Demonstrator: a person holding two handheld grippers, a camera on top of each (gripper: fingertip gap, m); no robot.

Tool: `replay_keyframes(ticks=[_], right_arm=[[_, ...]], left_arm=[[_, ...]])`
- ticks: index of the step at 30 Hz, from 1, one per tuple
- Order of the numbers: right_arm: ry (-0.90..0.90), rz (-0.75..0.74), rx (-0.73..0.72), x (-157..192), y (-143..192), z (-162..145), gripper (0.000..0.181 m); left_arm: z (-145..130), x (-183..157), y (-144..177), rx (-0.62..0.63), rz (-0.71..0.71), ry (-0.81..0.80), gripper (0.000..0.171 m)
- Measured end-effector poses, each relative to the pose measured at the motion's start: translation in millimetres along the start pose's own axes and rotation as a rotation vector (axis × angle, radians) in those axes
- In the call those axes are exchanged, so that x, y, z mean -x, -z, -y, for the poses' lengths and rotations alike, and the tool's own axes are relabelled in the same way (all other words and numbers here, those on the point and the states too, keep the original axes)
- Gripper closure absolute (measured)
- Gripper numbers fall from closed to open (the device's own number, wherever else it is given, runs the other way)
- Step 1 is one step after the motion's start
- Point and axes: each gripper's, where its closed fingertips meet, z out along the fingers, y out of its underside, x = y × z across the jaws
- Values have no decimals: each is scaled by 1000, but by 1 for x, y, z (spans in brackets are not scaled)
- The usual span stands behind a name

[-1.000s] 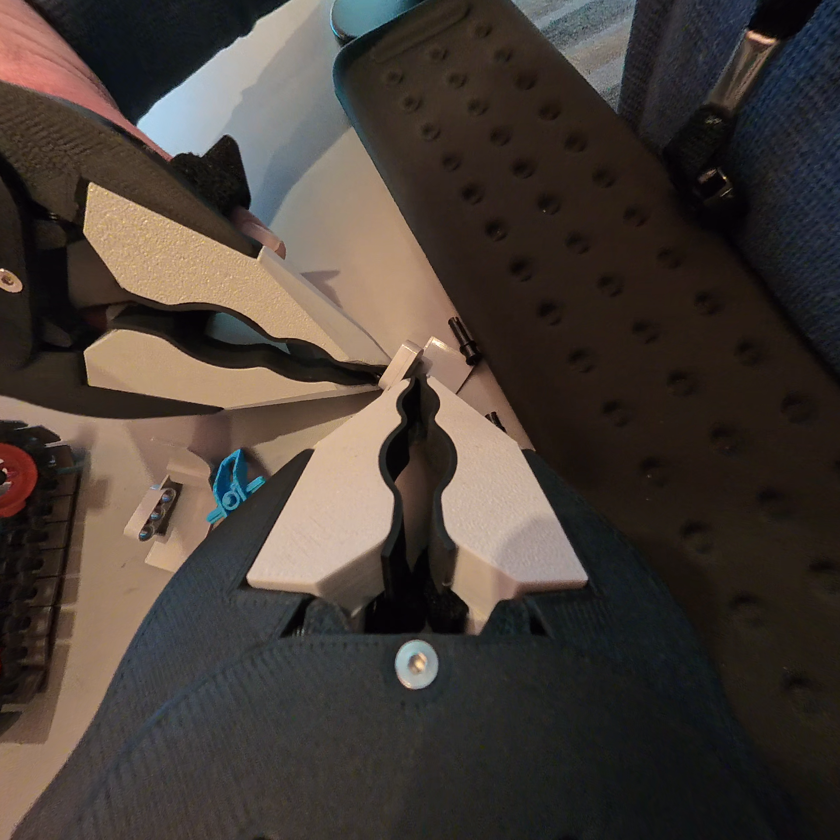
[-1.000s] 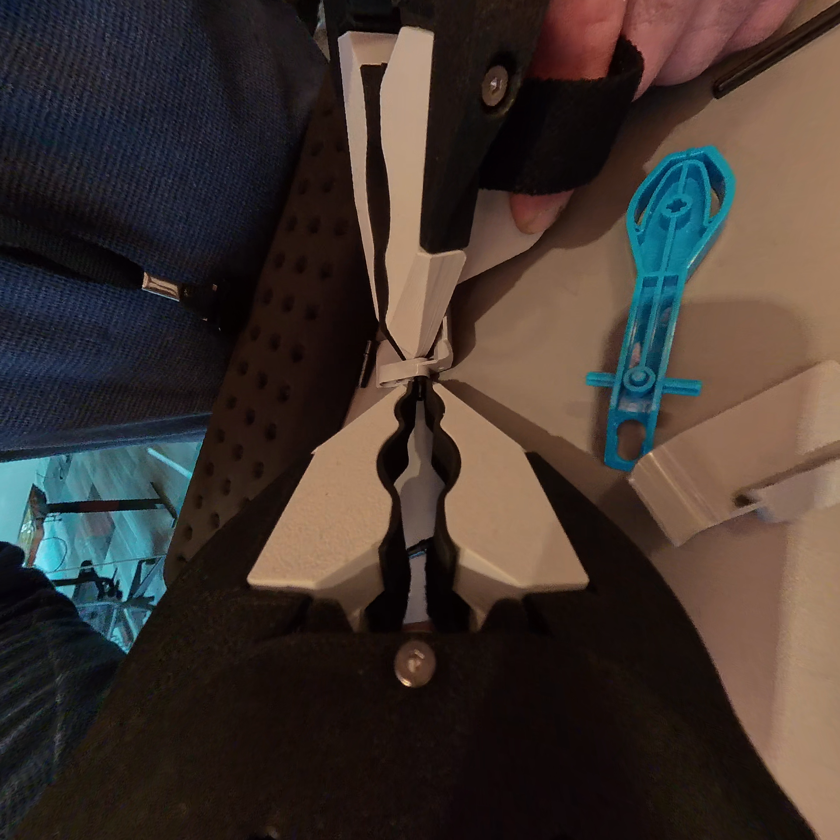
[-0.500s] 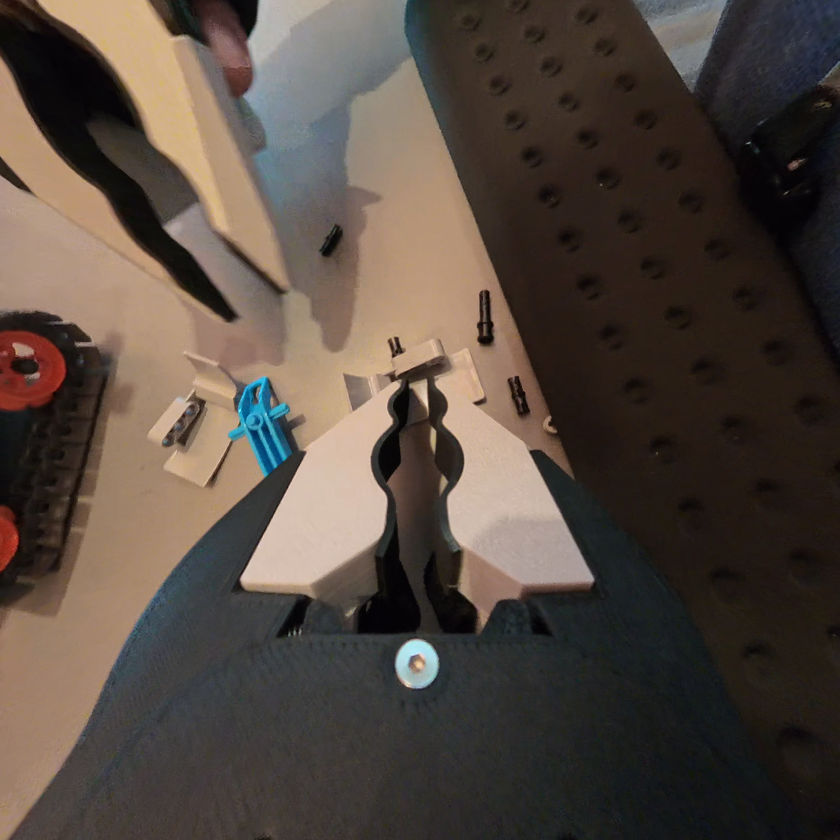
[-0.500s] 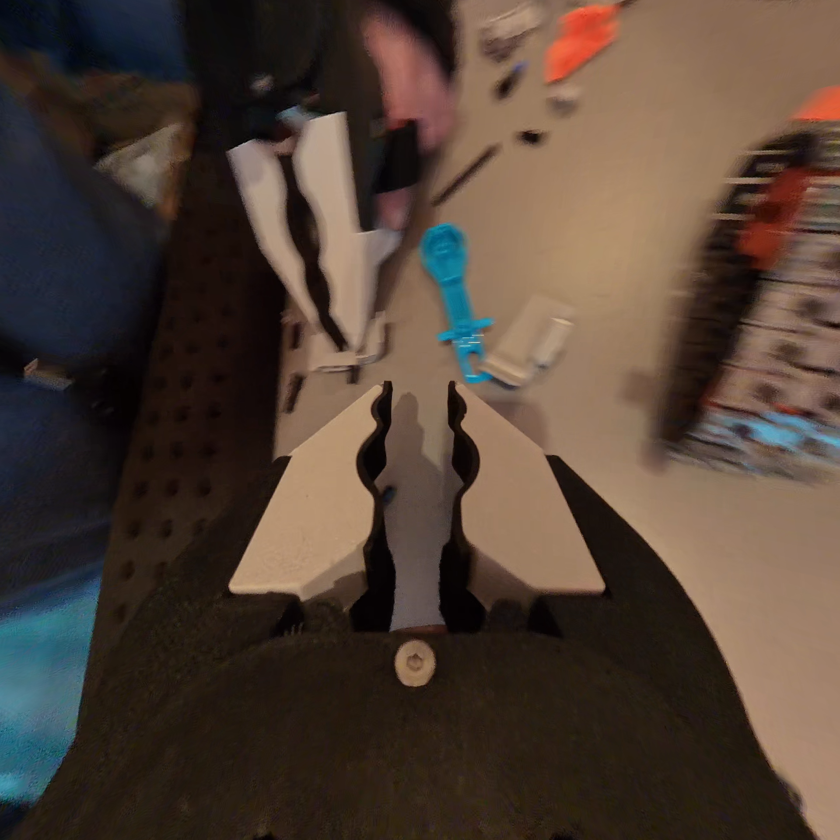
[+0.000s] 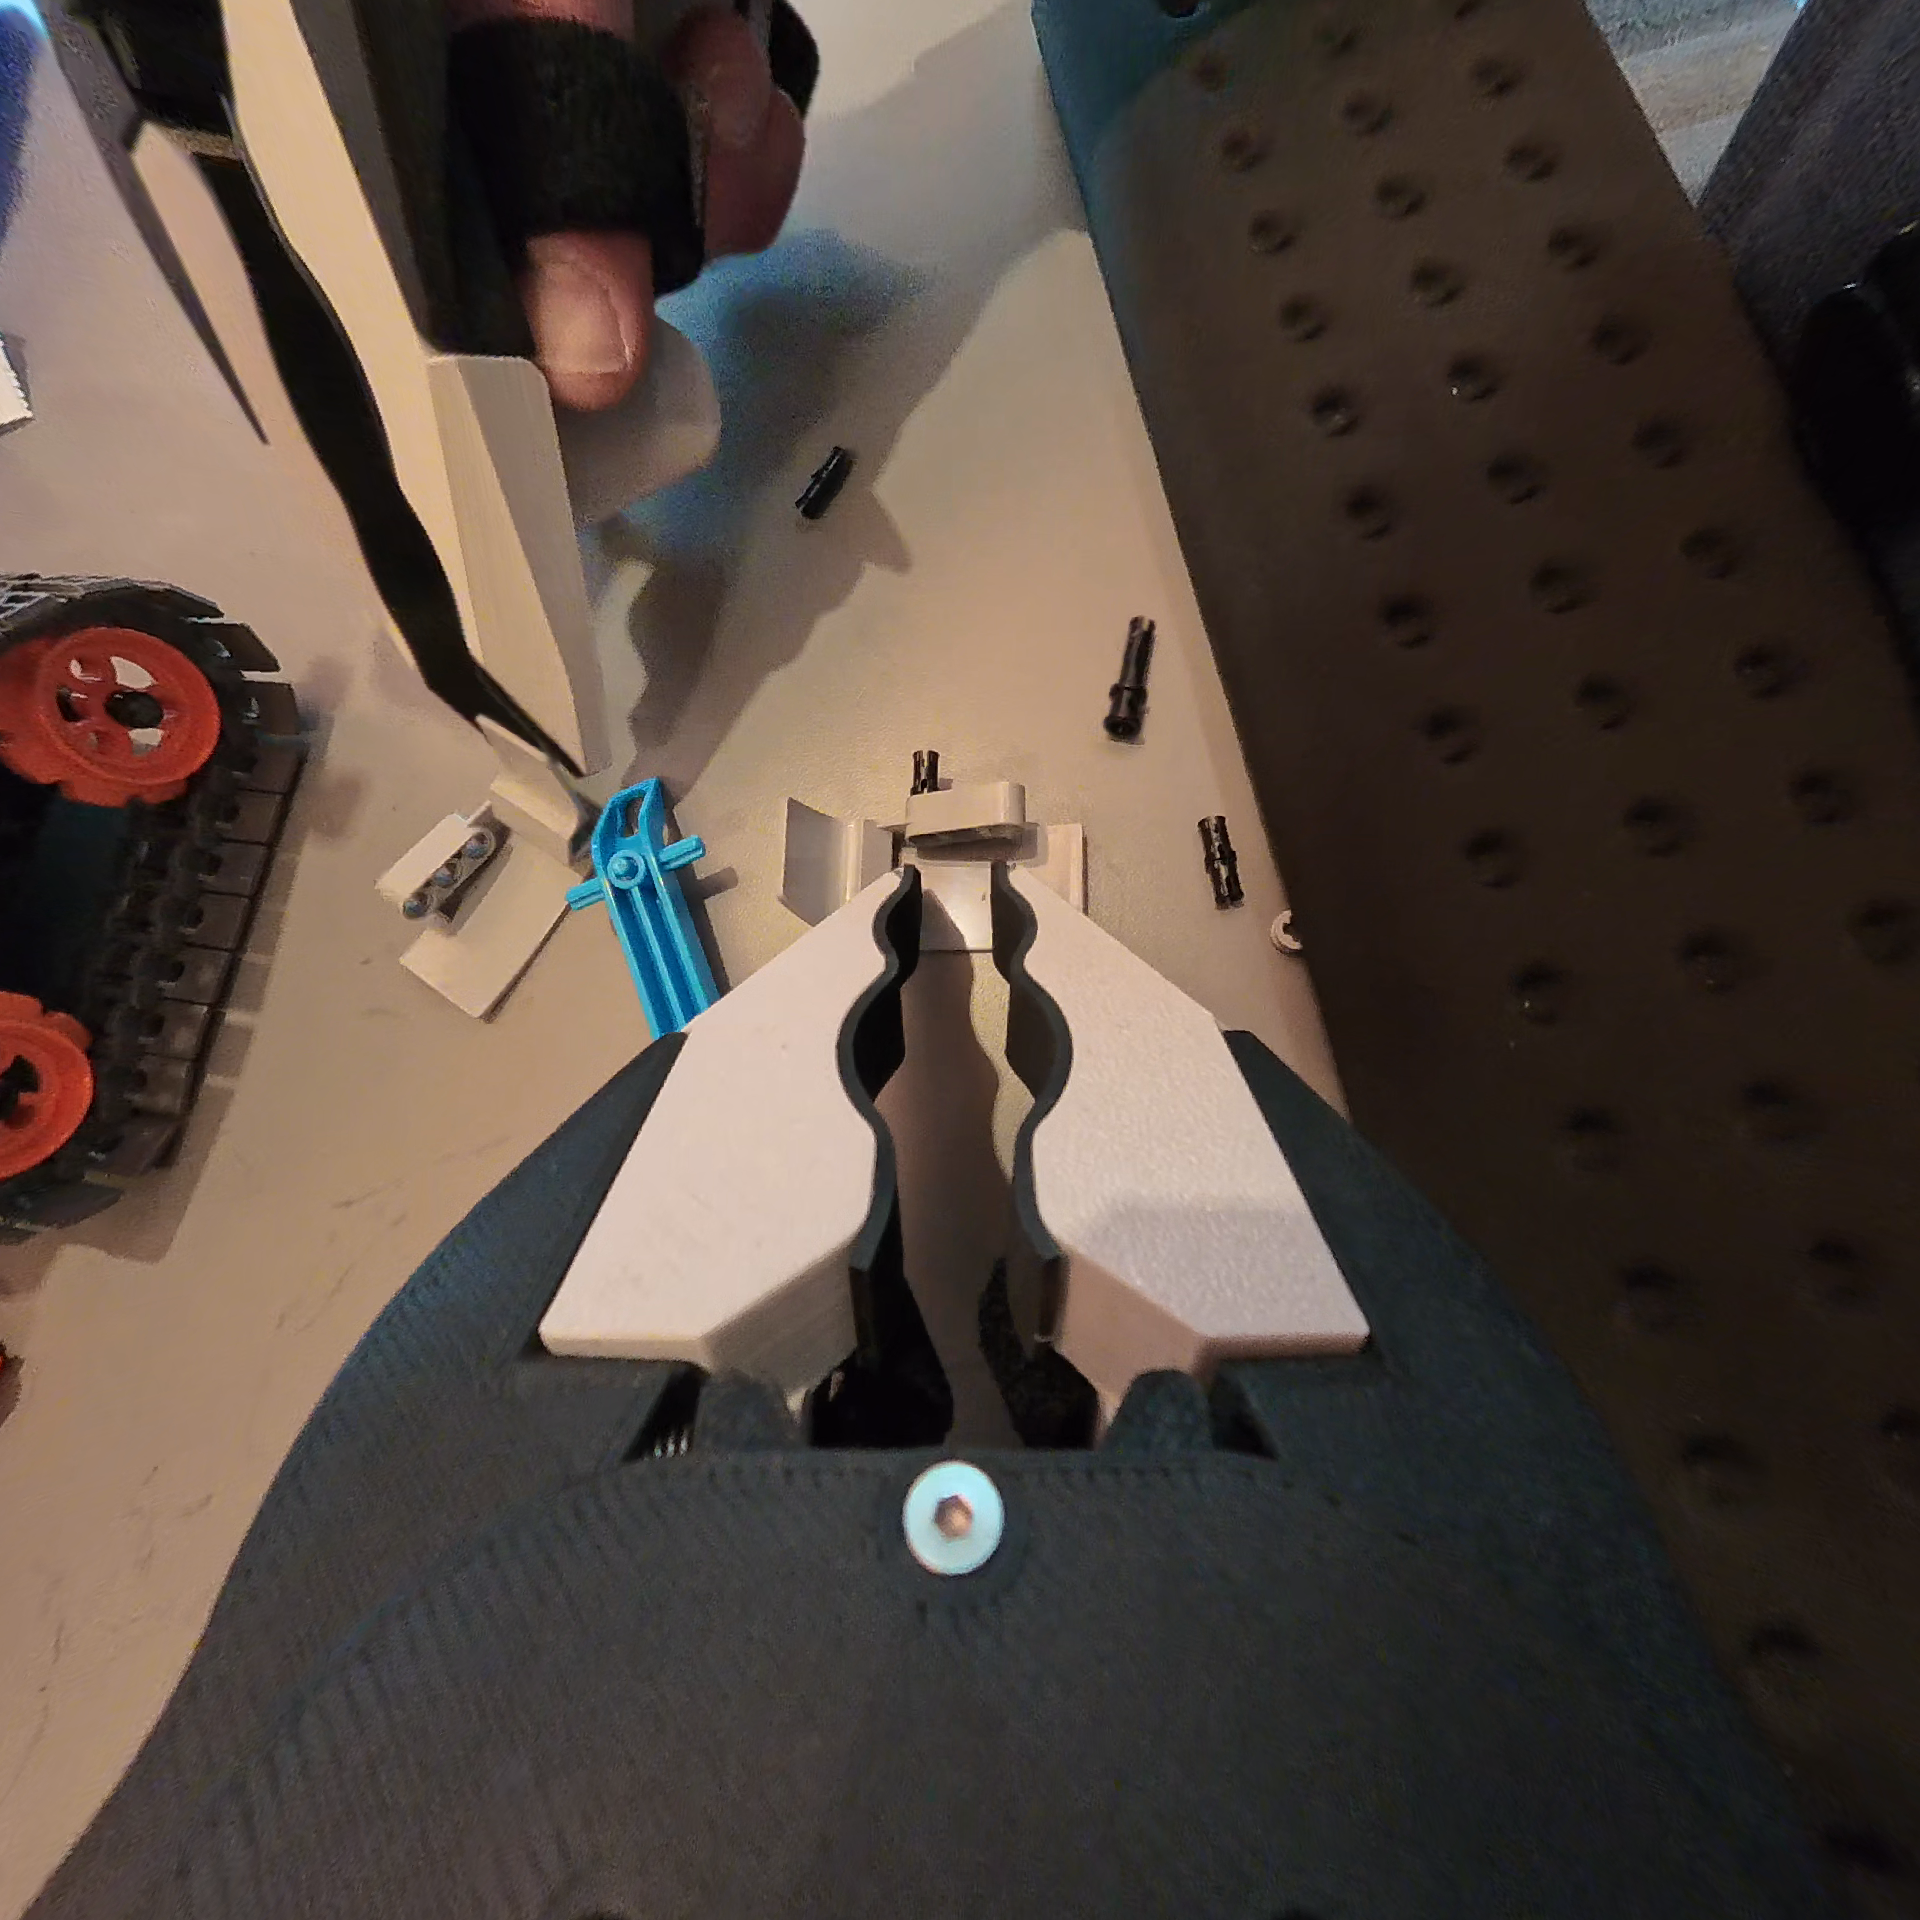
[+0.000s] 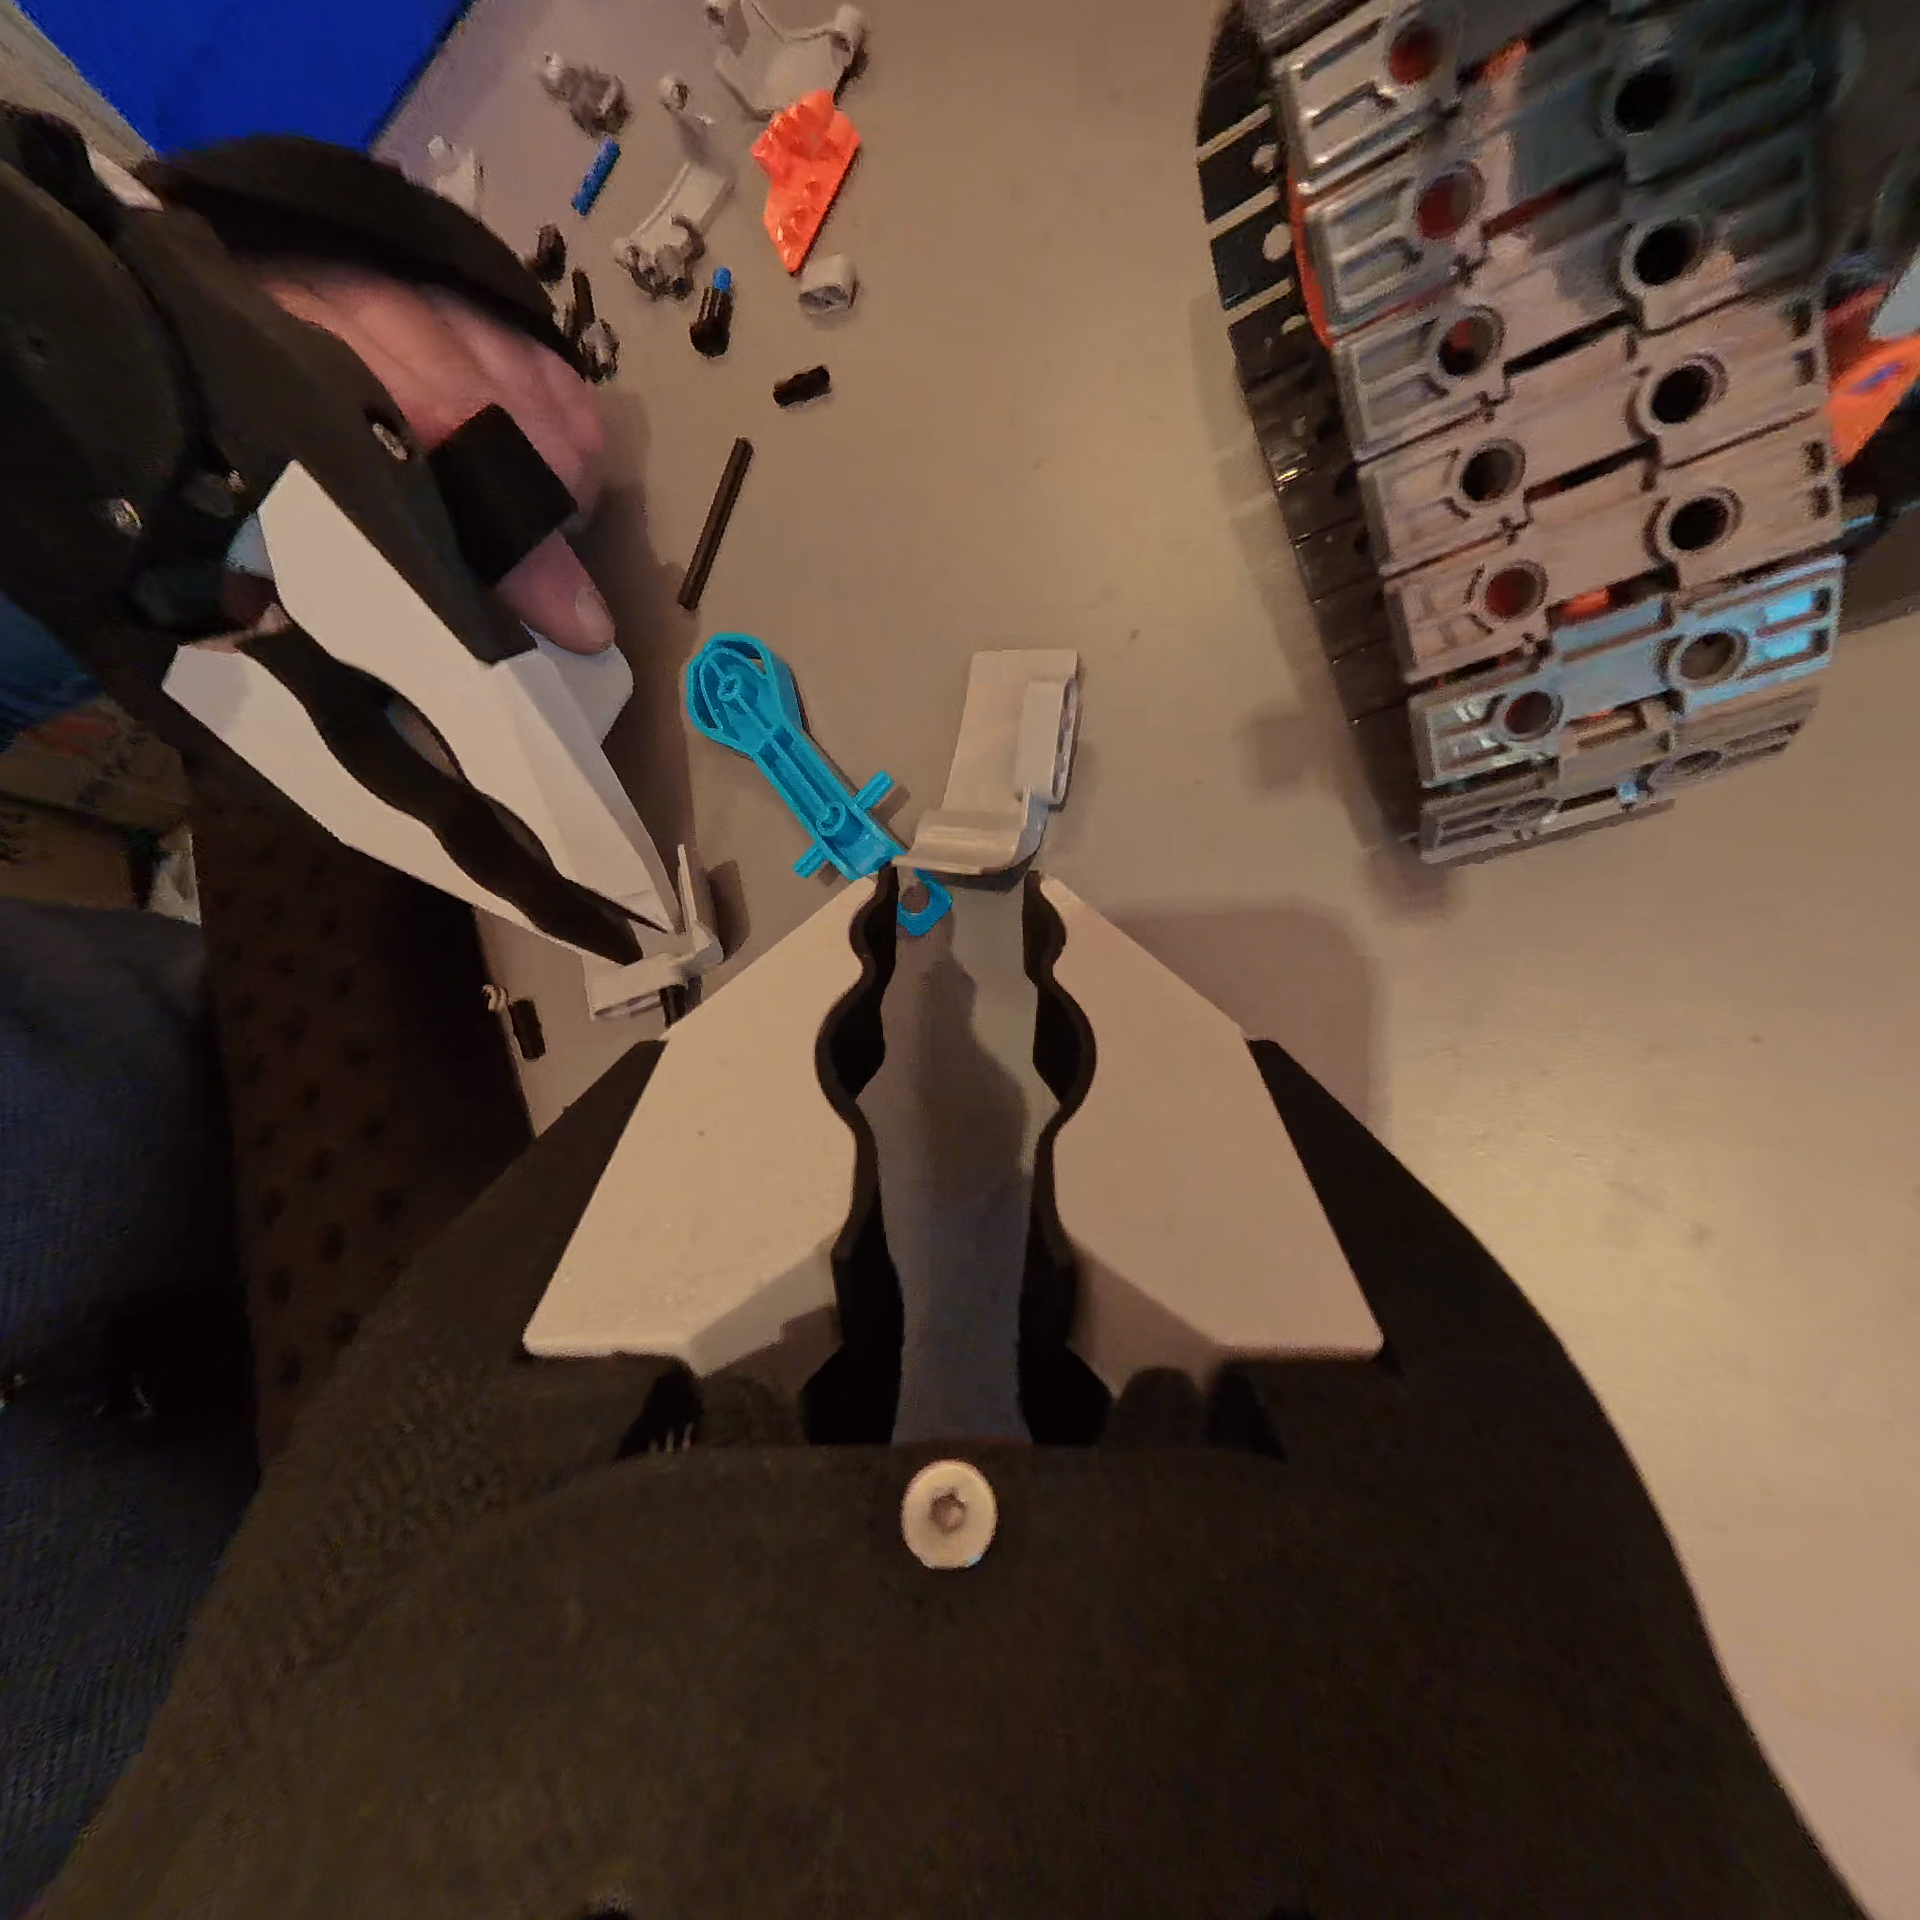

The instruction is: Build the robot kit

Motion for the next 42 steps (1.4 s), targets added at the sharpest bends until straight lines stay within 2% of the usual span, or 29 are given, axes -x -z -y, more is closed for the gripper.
replay_keyframes(ticks=[2,8,14,18,22,25,27,30,35,42], right_arm=[[-39,9,-59,-2,1,6,164],[-93,25,-93,-5,1,14,156],[-113,-18,-114,-14,-4,20,181],[-73,-41,-105,-17,-1,21,181],[-15,-33,-102,-13,13,20,181],[21,-46,-108,-12,36,22,181],[49,-17,-75,-3,54,16,181],[92,42,52,19,67,-8,181],[154,38,233,43,47,-41,181],[201,-49,249,44,28,-43,175]], left_arm=[[0,0,0,1,0,0,160],[-1,2,-1,1,-1,16,160],[0,2,-2,-1,-3,18,160],[0,3,-1,-3,-3,28,160],[-2,5,0,1,9,34,160],[-2,6,0,1,8,49,159],[-2,6,0,2,12,53,159],[-2,6,-1,1,12,55,159],[1,6,-4,5,12,53,160],[2,7,-5,10,34,71,159]])
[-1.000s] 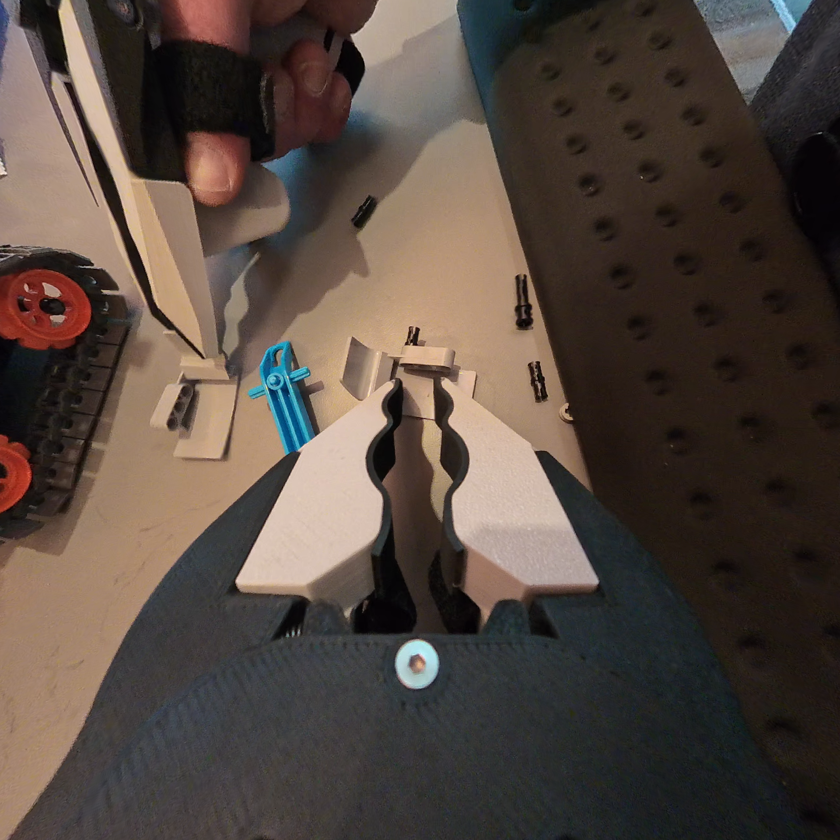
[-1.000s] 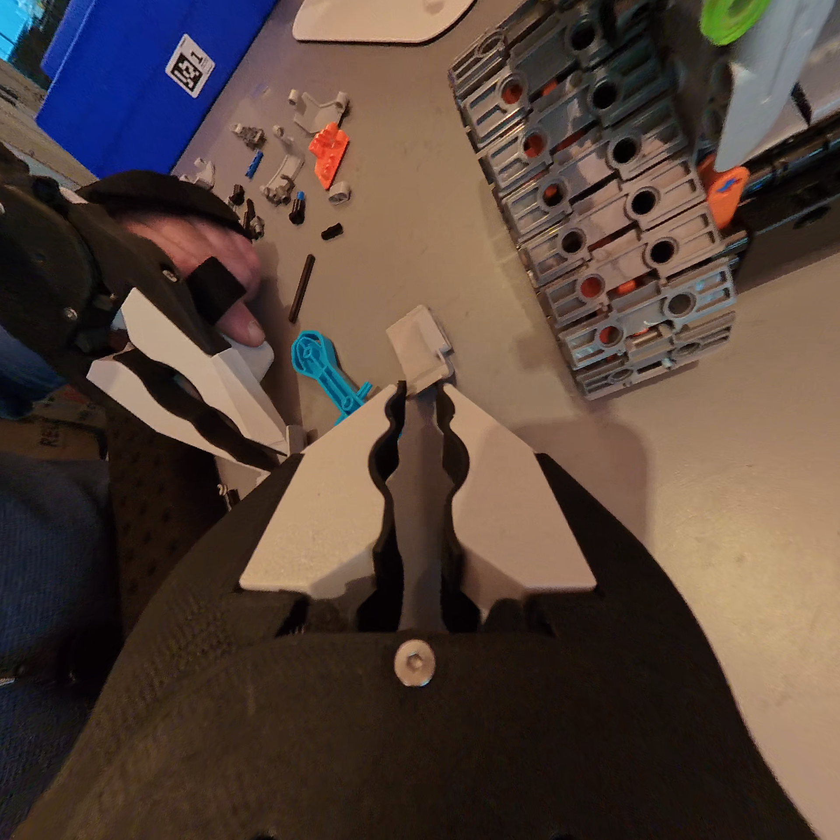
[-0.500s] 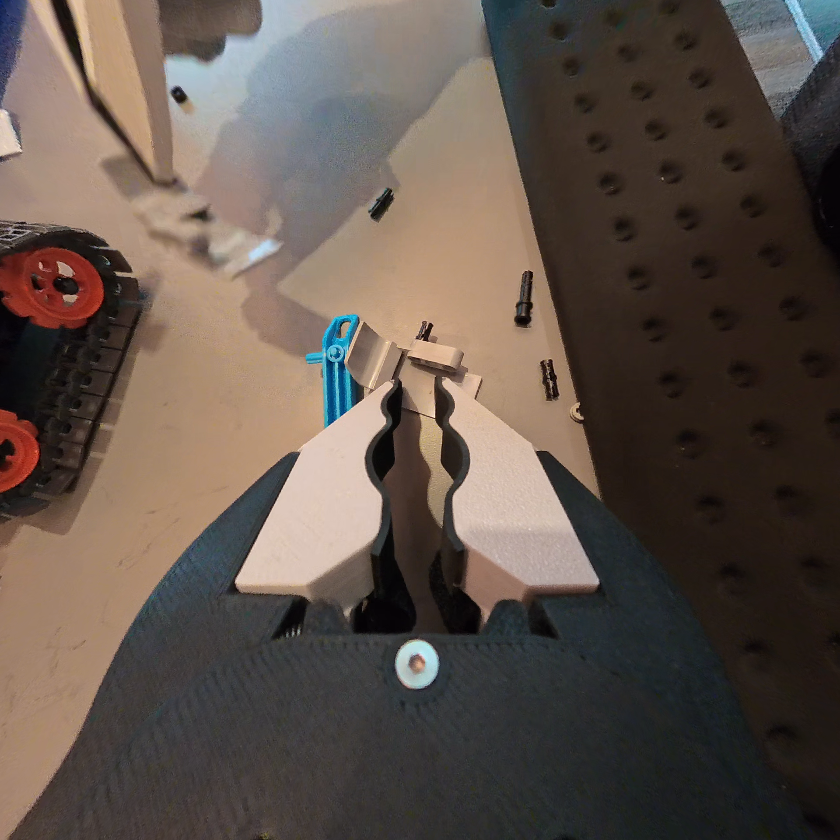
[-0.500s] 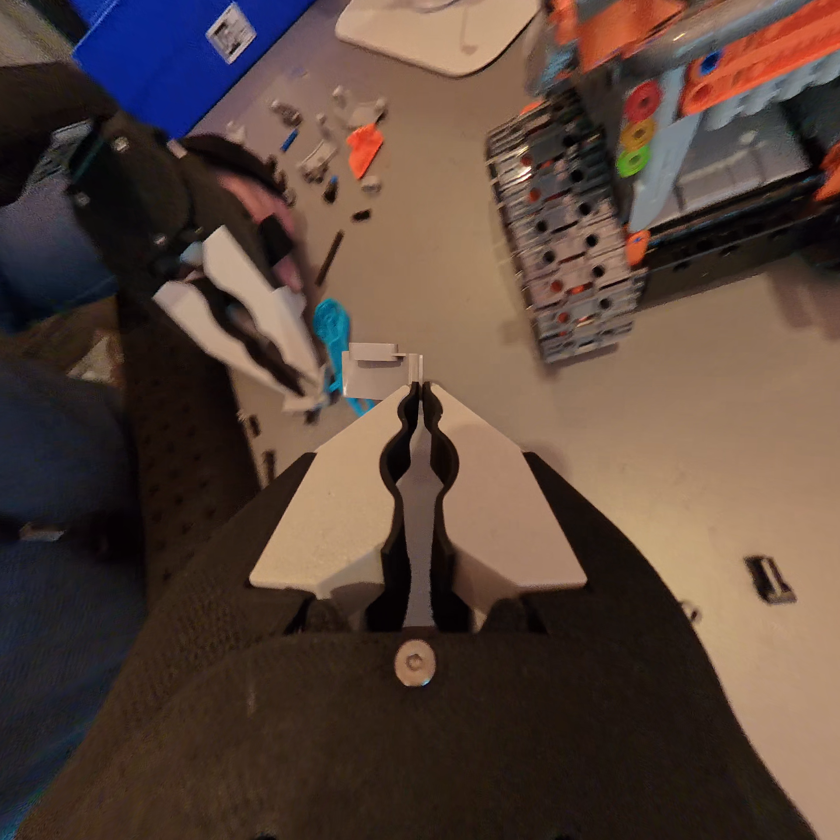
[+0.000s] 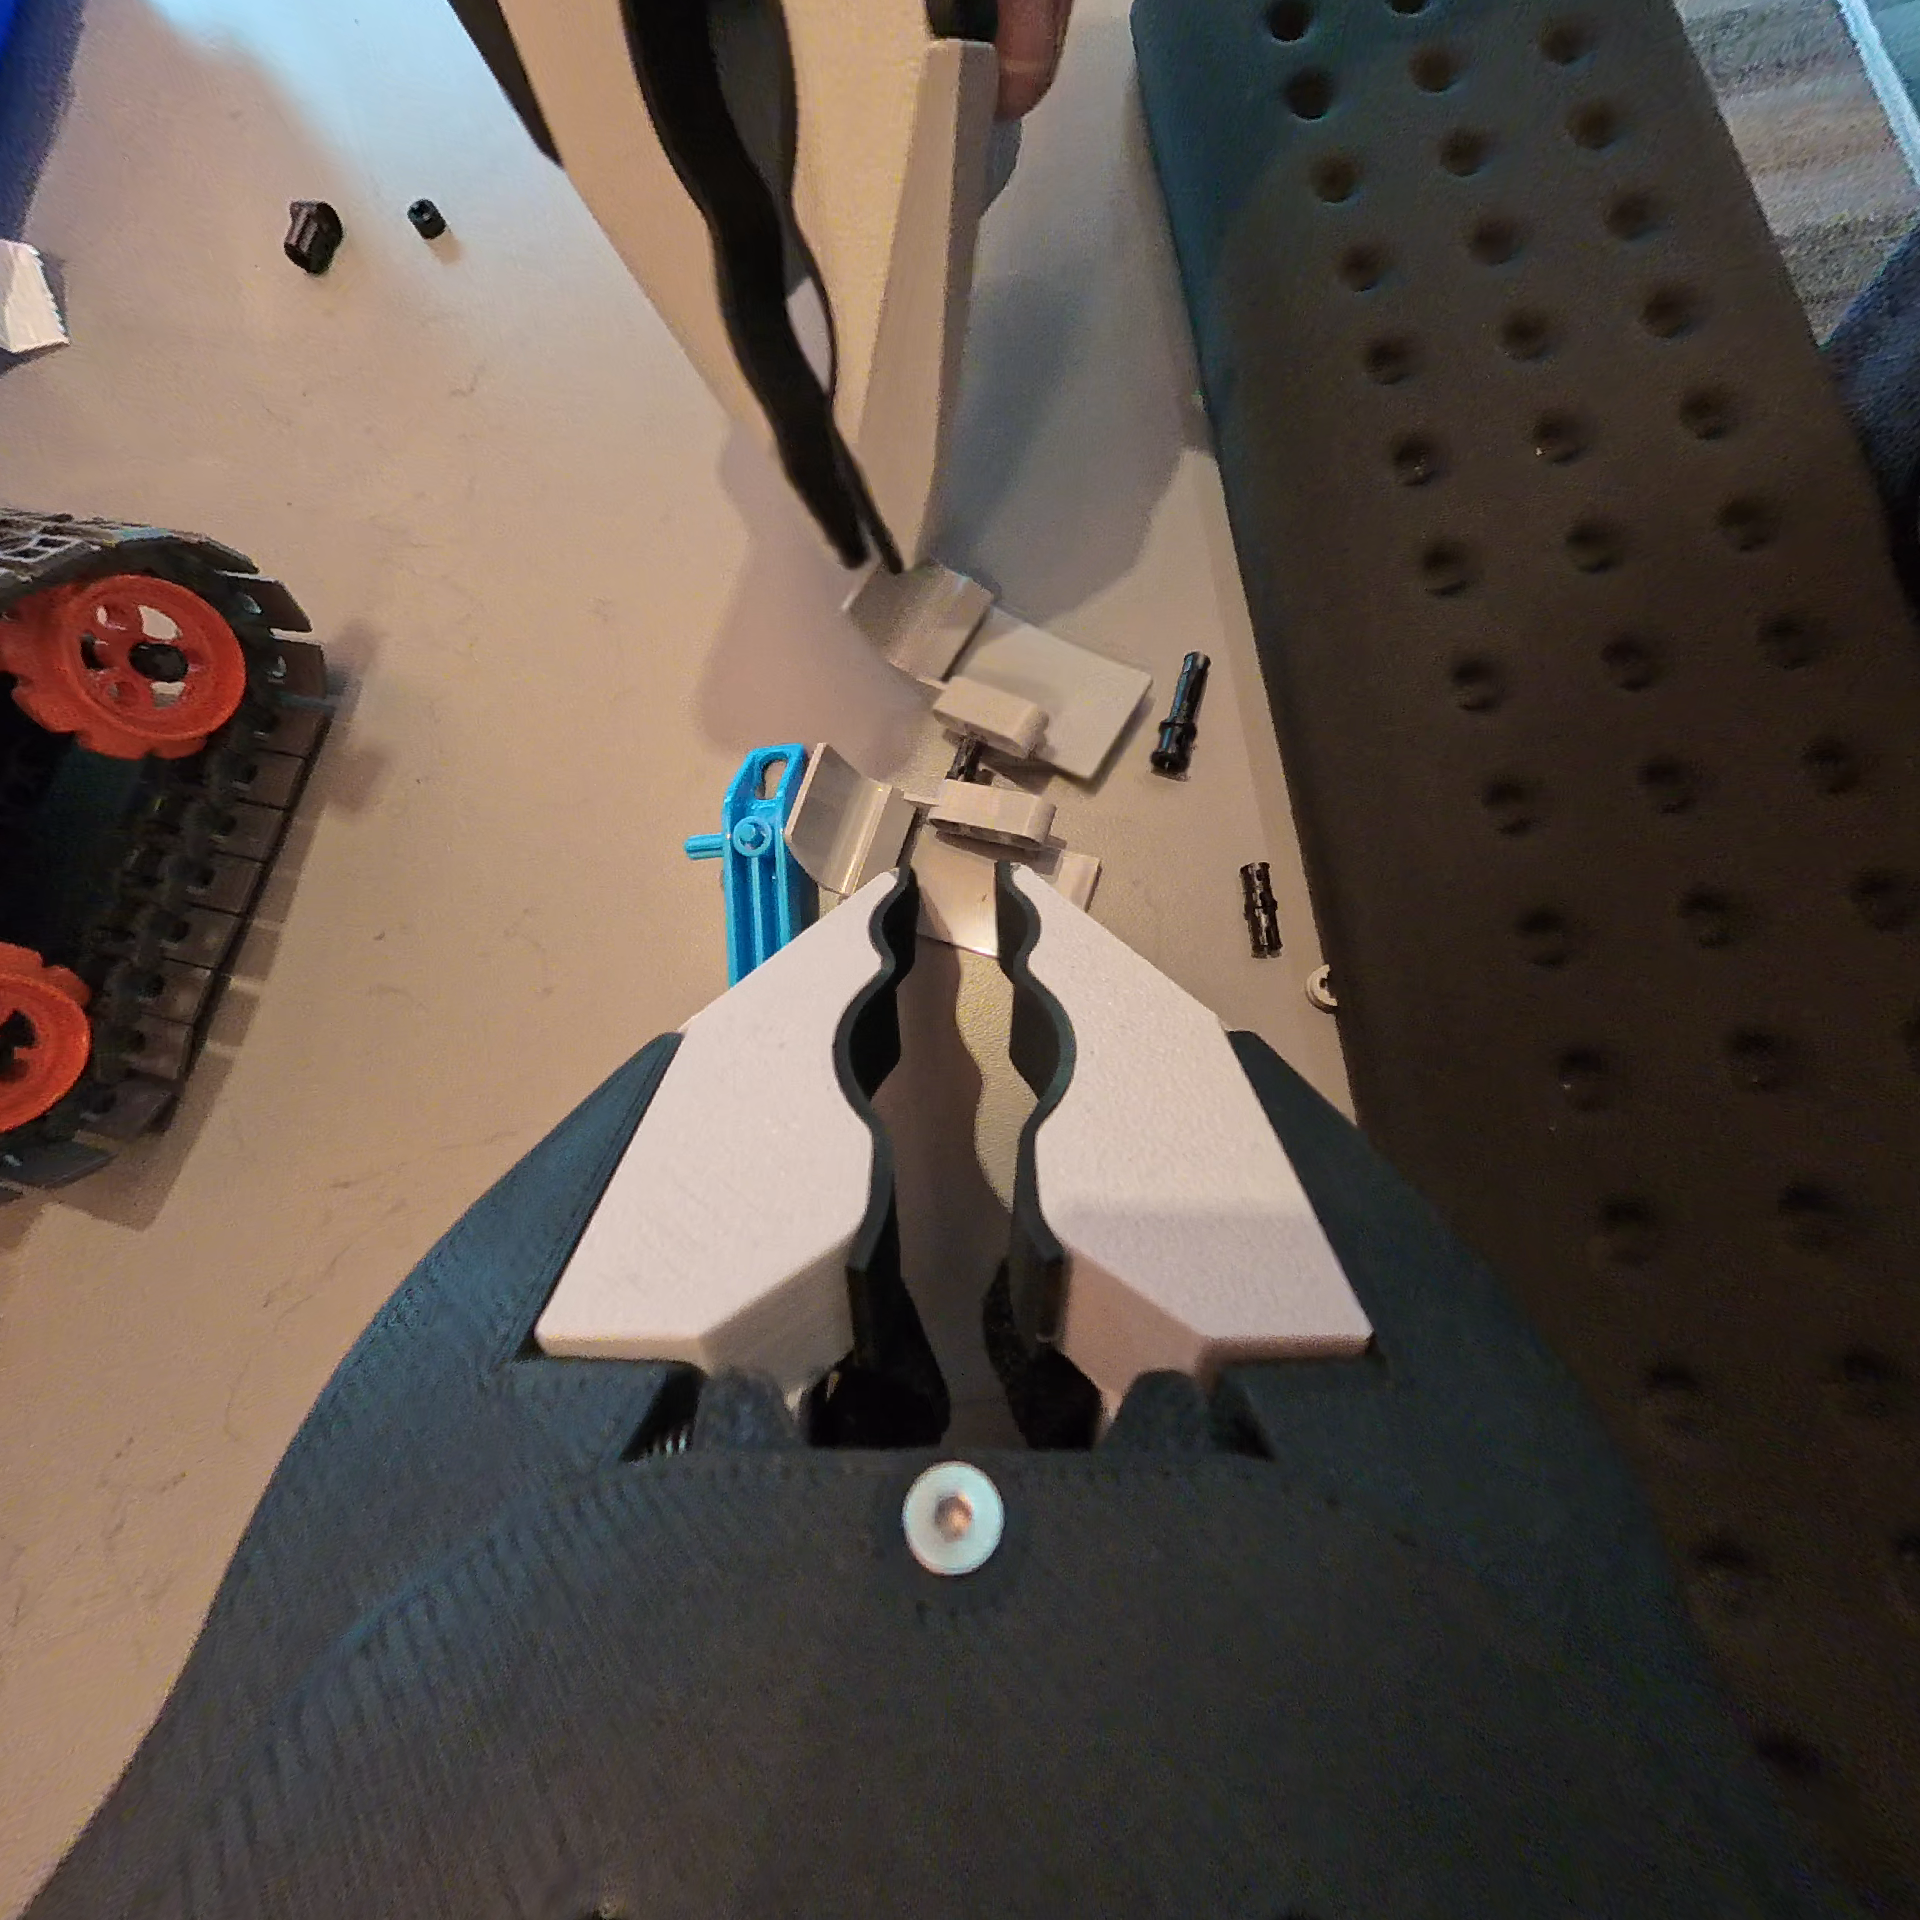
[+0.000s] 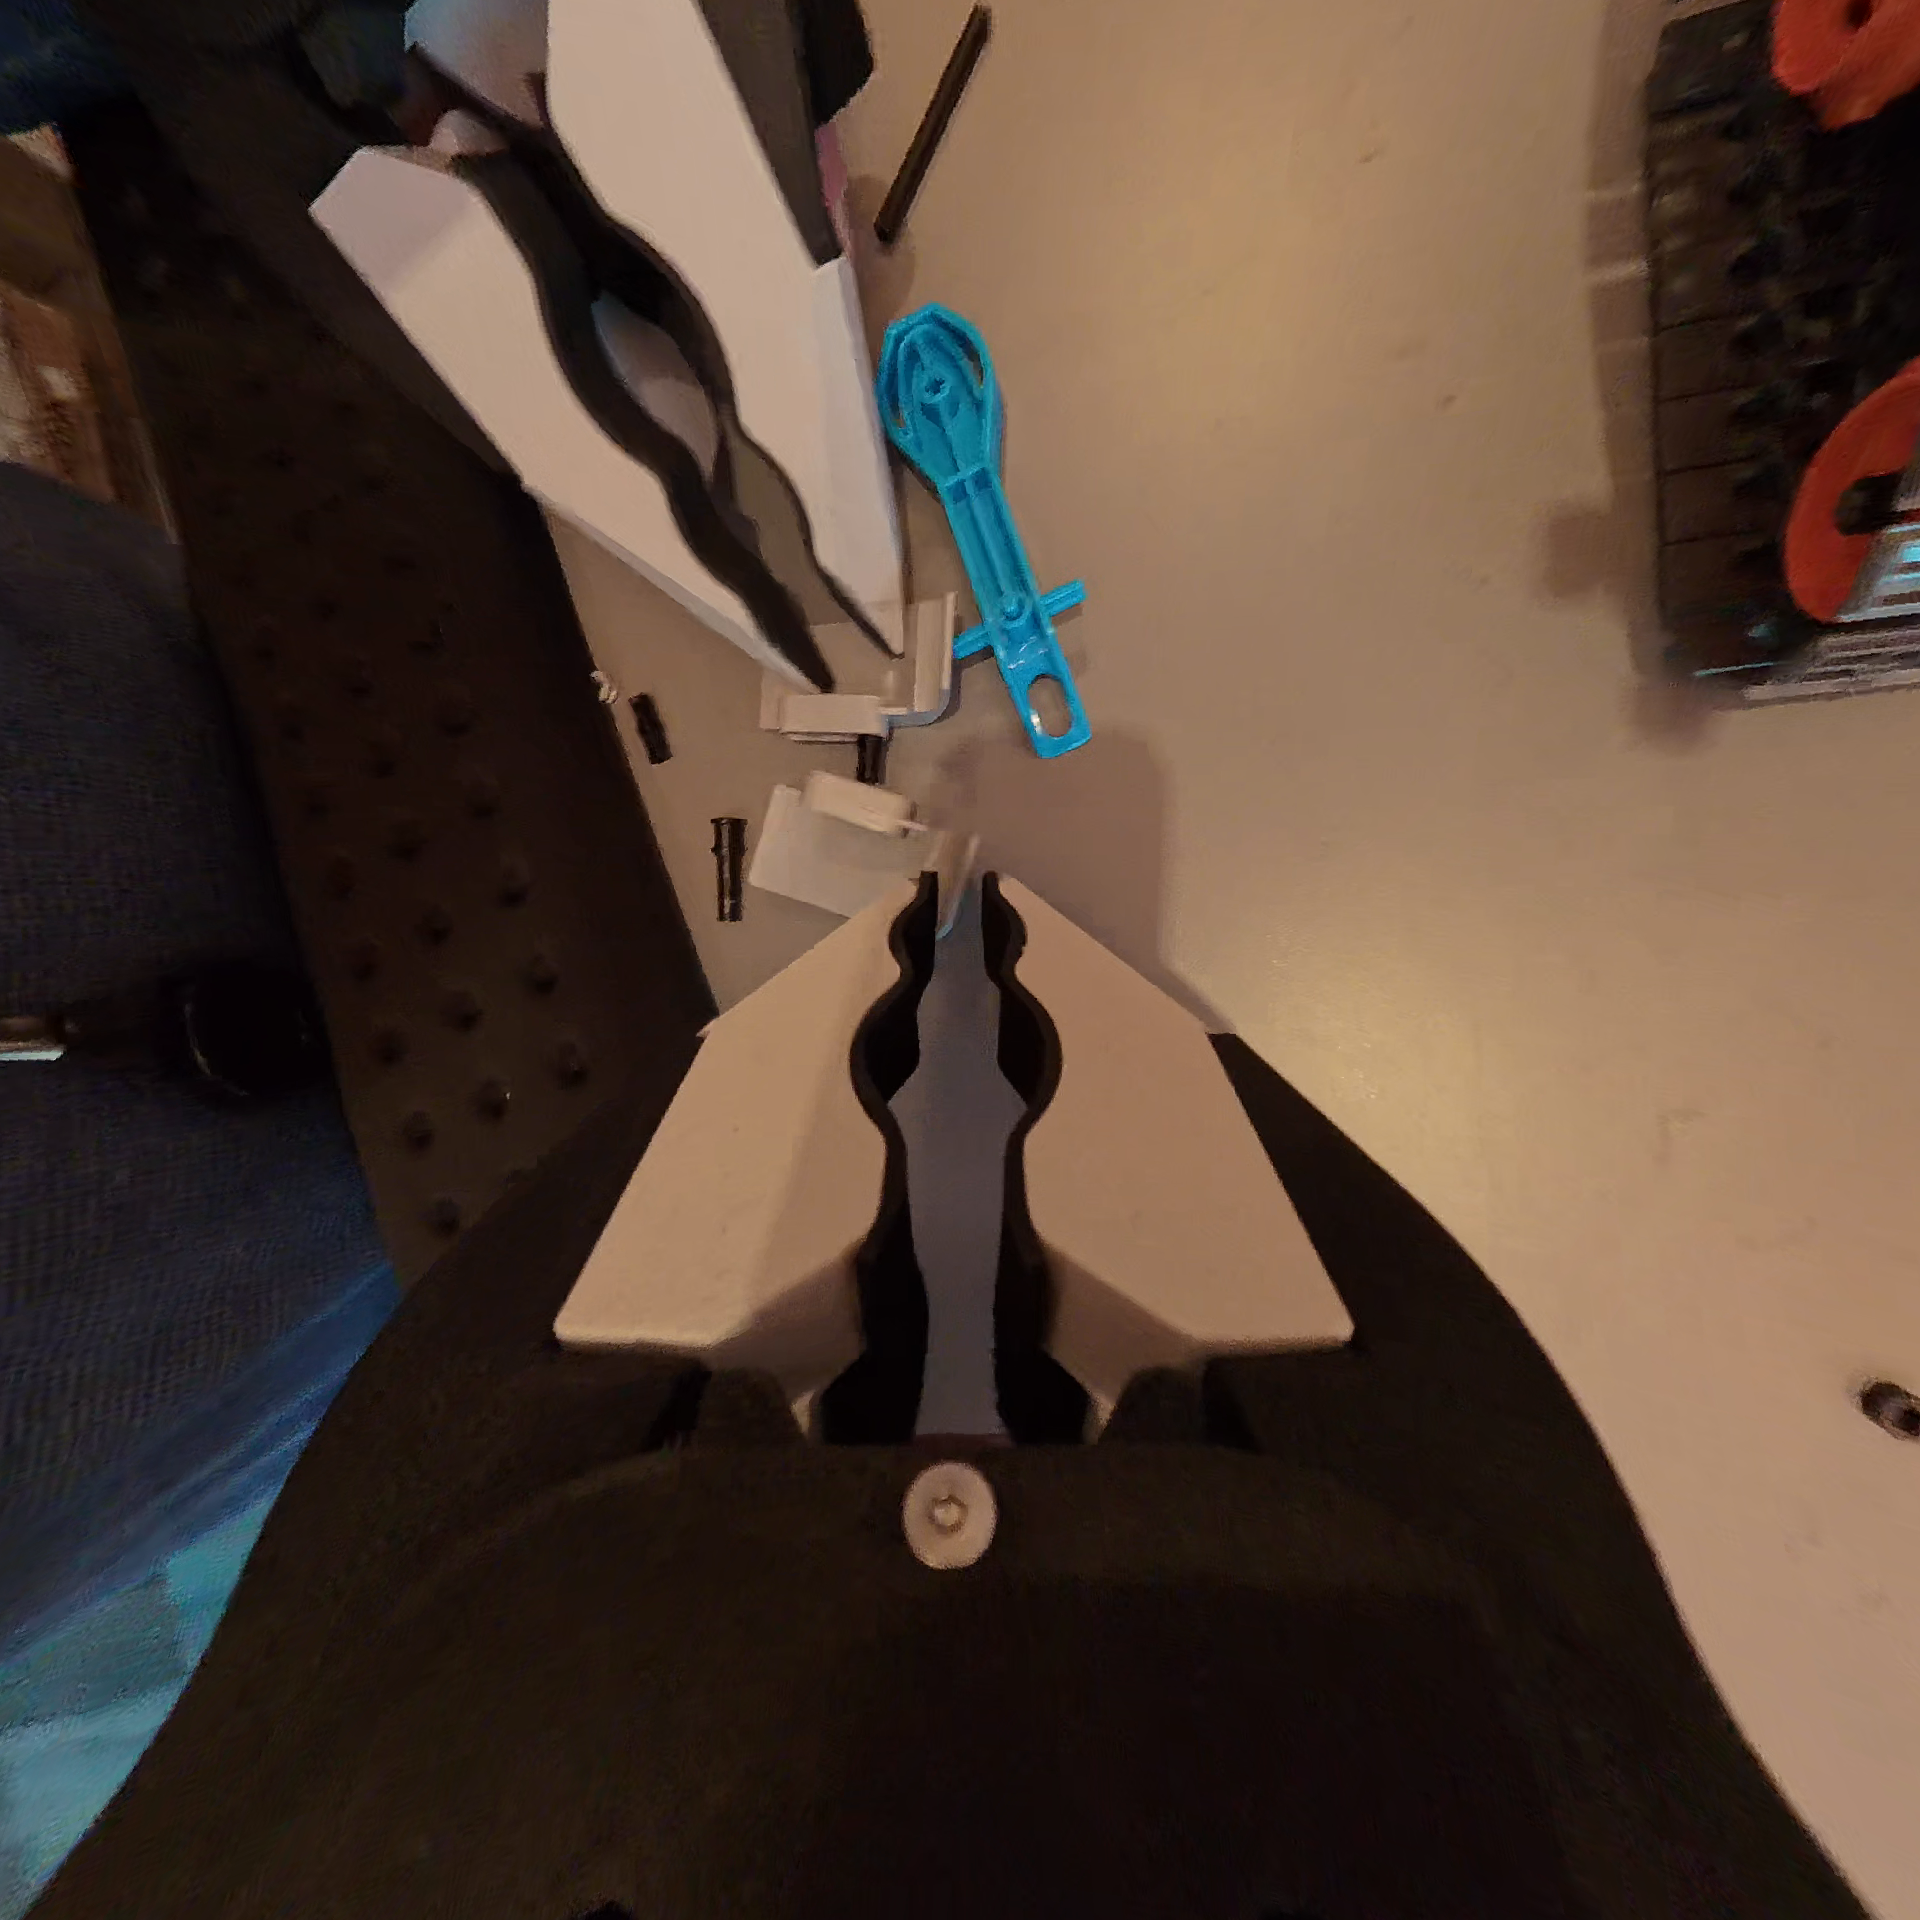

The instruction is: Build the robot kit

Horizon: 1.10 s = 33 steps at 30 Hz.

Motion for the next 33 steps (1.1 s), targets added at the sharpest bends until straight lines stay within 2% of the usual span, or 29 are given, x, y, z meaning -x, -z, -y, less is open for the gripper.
replay_keyframes(ticks=[2,4,6,8,11,15,18,24,33], right_arm=[[0,-36,-13,-1,4,1,163],[-1,-119,-41,-7,12,3,160],[14,-181,-83,-4,21,5,169],[30,-151,-114,16,24,6,179],[24,-119,-115,35,9,3,181],[-21,-226,-101,14,-12,-8,181],[-30,-208,-141,13,-18,-5,181],[12,-226,-125,8,-21,-6,181],[57,-241,-149,5,-22,-2,181]], left_arm=[[1,-1,1,-2,3,-4,158],[2,-3,2,-10,1,-3,157],[5,-3,2,-20,5,-5,157],[6,-5,2,-23,-2,-3,158],[4,-5,-2,-3,-6,-8,157],[4,-3,-3,-5,-14,-4,158],[5,-2,-5,-6,-30,1,159],[7,0,-8,-6,-56,-2,160],[9,-4,-11,-18,-83,3,171]])
